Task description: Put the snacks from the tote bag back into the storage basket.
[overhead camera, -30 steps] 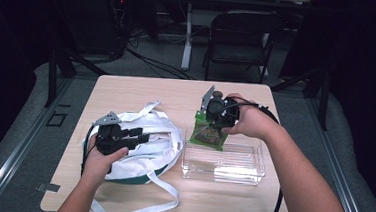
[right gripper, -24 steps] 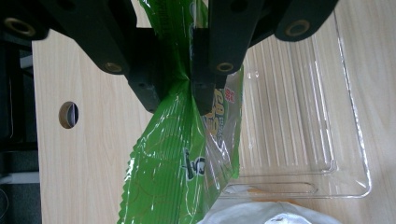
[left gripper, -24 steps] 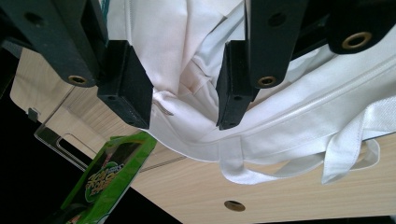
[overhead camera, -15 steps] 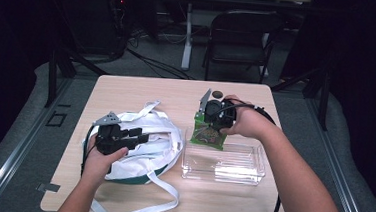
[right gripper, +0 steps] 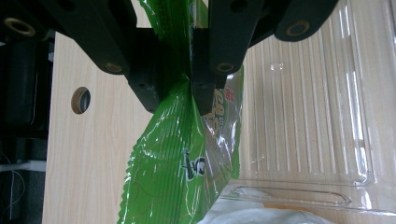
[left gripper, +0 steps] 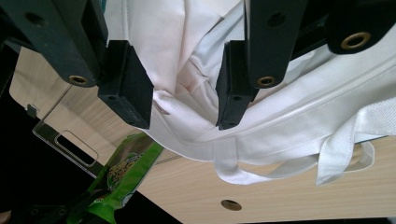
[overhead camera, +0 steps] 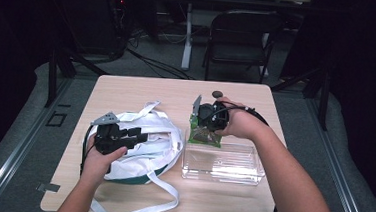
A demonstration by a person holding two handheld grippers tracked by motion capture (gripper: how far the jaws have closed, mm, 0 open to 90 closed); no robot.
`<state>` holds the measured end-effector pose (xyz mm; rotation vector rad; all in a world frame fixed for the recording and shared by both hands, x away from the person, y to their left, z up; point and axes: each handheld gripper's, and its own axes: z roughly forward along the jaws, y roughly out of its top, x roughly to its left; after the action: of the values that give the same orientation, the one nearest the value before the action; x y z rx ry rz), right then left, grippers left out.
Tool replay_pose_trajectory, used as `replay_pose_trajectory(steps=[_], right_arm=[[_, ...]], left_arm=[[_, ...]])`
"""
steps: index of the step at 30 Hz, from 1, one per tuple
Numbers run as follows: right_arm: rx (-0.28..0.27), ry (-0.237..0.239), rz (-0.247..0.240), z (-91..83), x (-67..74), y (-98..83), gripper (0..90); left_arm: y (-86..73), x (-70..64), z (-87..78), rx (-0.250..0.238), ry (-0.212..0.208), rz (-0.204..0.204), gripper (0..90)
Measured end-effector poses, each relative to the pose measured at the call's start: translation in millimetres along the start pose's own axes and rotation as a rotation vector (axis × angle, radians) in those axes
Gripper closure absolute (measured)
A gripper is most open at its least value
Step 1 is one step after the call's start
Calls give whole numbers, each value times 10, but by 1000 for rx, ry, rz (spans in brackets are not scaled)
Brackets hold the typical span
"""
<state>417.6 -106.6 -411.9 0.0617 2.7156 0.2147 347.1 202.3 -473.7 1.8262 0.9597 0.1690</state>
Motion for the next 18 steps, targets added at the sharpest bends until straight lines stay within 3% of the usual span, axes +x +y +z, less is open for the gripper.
replay_pose_trajectory(steps=[8, 18], right_arm=[[-9, -3, -8, 156, 24, -15, 768], [-1, -21, -36, 220, 34, 10, 768]], left_arm=[[-5, 9, 5, 3, 2, -5, 556], [-8, 17, 6, 2, 4, -6, 558]])
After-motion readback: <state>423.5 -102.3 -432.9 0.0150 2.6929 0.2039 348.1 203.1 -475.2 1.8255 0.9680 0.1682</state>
